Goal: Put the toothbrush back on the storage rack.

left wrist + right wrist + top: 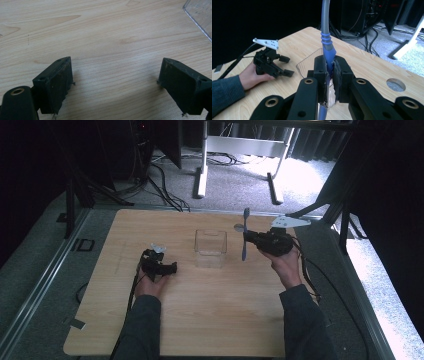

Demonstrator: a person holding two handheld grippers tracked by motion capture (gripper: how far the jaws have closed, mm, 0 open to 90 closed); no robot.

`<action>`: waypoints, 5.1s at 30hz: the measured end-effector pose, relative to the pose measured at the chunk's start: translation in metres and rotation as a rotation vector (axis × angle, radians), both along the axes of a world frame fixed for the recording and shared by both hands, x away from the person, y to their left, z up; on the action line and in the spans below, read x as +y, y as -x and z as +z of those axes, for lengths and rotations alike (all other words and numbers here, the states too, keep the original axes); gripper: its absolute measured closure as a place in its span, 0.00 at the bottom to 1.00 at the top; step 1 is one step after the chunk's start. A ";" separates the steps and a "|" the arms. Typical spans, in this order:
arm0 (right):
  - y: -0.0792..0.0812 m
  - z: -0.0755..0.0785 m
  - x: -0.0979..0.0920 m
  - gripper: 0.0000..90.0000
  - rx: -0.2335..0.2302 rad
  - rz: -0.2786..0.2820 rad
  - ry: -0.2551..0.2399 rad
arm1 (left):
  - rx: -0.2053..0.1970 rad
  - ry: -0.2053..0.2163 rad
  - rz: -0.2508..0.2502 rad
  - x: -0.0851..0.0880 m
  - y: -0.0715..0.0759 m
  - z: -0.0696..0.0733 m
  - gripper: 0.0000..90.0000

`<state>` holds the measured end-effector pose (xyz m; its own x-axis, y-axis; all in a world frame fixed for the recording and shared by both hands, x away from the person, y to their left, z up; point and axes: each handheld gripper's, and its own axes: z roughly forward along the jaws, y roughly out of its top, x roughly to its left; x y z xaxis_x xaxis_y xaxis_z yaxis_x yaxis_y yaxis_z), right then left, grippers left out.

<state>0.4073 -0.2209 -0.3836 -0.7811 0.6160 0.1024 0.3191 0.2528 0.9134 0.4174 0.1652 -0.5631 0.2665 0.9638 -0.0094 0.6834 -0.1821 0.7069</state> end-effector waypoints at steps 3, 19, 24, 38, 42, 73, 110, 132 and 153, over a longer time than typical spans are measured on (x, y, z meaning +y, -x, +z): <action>-0.001 0.000 0.000 0.91 -0.002 -0.004 -0.011 | 0.001 0.000 0.000 0.000 0.000 0.000 0.14; -0.003 0.001 0.002 0.91 -0.013 -0.021 -0.069 | 0.001 0.000 0.000 0.000 0.000 0.000 0.14; -0.004 0.002 0.001 0.91 -0.018 -0.025 -0.094 | 0.001 0.000 0.000 0.000 0.000 0.000 0.14; -0.008 0.002 0.009 0.91 -0.017 -0.013 -0.133 | 0.001 0.001 0.000 0.000 0.000 0.000 0.14; -0.009 0.001 0.013 0.91 -0.018 -0.009 -0.138 | 0.001 0.001 0.000 0.000 0.000 0.000 0.14; -0.017 -0.011 0.029 0.91 -0.017 0.015 -0.150 | 0.001 0.000 0.000 0.000 0.000 0.000 0.14; -0.036 -0.037 0.057 0.91 -0.033 -0.043 -0.125 | 0.002 0.000 0.000 0.000 0.000 0.000 0.14; -0.041 -0.057 0.070 0.91 -0.060 -0.061 0.033 | 0.001 0.000 0.000 0.000 0.000 0.000 0.14; -0.032 -0.063 0.061 0.52 -0.016 -0.052 0.100 | 0.001 0.000 0.000 0.000 0.000 0.000 0.14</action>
